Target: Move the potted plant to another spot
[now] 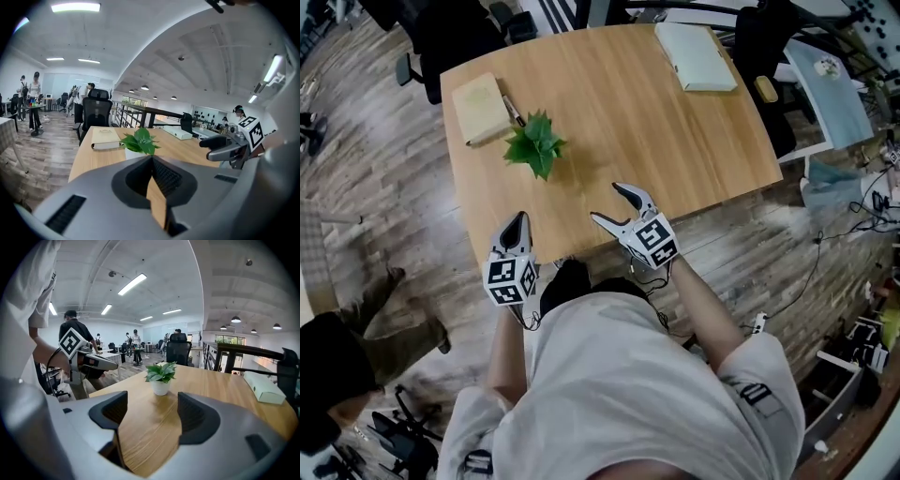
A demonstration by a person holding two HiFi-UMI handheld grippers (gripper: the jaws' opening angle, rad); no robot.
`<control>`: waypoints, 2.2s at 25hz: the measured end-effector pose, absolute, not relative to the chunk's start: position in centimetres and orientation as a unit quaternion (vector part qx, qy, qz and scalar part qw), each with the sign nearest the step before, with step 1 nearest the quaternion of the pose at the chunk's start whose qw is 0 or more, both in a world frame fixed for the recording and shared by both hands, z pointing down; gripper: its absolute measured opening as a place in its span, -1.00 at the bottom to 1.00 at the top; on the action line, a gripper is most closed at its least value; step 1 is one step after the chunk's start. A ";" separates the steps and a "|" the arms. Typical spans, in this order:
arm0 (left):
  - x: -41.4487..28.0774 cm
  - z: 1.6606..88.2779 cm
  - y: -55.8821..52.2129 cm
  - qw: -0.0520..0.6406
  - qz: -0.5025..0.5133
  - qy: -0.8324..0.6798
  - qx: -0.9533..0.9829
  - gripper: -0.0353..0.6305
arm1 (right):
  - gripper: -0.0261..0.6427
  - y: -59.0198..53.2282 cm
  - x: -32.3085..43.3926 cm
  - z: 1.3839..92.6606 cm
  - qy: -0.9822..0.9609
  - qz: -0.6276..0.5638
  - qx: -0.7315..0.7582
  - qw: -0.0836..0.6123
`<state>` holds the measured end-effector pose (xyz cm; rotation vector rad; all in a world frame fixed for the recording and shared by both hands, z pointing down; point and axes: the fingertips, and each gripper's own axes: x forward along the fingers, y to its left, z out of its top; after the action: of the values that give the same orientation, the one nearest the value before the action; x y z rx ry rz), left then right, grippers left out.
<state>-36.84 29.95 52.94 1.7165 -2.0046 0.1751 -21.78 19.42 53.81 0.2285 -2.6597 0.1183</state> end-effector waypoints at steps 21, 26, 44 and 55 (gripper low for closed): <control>-41.8 59.1 25.1 0.314 0.067 -0.733 0.600 -0.86 | 0.12 13.5 -29.4 59.2 -0.956 0.002 -0.003 0.293; -42.3 60.4 24.5 0.328 0.083 -0.745 0.575 -0.86 | 0.14 12.1 -31.6 61.0 -0.954 -0.006 -0.048 0.295; -42.2 63.3 24.1 0.370 0.068 -0.794 0.477 -0.86 | 0.24 10.2 -37.2 65.6 -0.945 -0.028 -0.203 0.256; -43.2 64.0 25.0 0.382 0.068 -0.813 0.434 -0.86 | 0.38 11.5 -41.2 65.7 -0.940 -0.035 -0.258 0.219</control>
<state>-43.19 24.96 63.96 1.1062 -2.0750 0.1724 -41.18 11.54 65.67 -0.7134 -2.6018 -0.0956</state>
